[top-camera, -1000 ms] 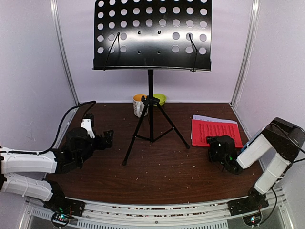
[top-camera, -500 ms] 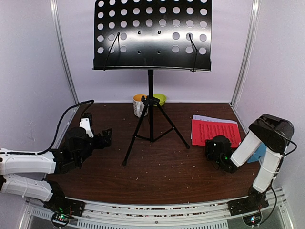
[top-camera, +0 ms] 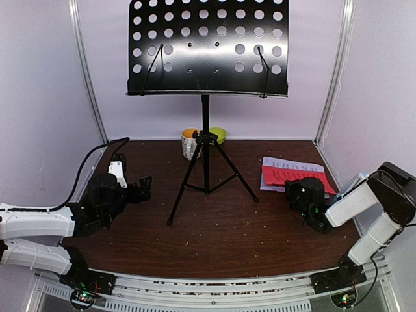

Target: Set up the instrument practice props

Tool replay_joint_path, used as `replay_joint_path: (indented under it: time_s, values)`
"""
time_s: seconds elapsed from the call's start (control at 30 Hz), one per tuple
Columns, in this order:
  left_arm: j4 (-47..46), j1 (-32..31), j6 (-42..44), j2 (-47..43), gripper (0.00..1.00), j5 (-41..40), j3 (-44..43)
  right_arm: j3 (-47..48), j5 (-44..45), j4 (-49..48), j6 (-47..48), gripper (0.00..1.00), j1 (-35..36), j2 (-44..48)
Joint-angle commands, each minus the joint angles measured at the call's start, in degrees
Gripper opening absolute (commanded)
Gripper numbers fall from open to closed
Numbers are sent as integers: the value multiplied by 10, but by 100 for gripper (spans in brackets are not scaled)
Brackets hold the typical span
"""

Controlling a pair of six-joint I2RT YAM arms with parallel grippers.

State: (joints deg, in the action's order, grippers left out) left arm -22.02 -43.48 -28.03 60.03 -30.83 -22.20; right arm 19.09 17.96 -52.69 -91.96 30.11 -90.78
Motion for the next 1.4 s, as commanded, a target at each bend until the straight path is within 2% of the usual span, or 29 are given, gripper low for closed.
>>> replay_joint_path:
  time_s: [0.0, 0.23, 0.37, 0.5, 0.67, 0.87, 1.03, 1.17, 1.3, 1.37]
  values:
    - [15, 3, 25, -11, 98, 6, -25, 4, -15, 87, 132, 0, -1, 77]
    - [74, 3, 76, -32, 98, 43, -51, 51, -93, 312, 354, 0, -1, 242]
    - [81, 3, 105, -42, 98, 83, -57, 90, -172, 456, 475, 0, 1, 322]
    - [68, 3, 135, -49, 98, 141, -53, 62, -258, 491, 546, 0, 4, 430]
    - [48, 2, 160, -49, 98, 206, -50, 75, -396, 582, 618, 0, 10, 525]
    - [20, 1, 184, -34, 98, 287, -52, 89, -475, 663, 695, 0, 62, 603]
    - [4, 2, 172, 0, 98, 358, -57, 96, -501, 679, 729, 0, 116, 633]
    - [-15, -9, 172, 15, 98, 401, -56, 111, -510, 692, 731, 0, 165, 605]
    - [-7, -64, 230, 10, 98, 396, -72, 162, -520, 711, 727, 0, 220, 542]
    - [1, -113, 265, 7, 98, 364, -84, 189, -512, 706, 710, 0, 241, 519]
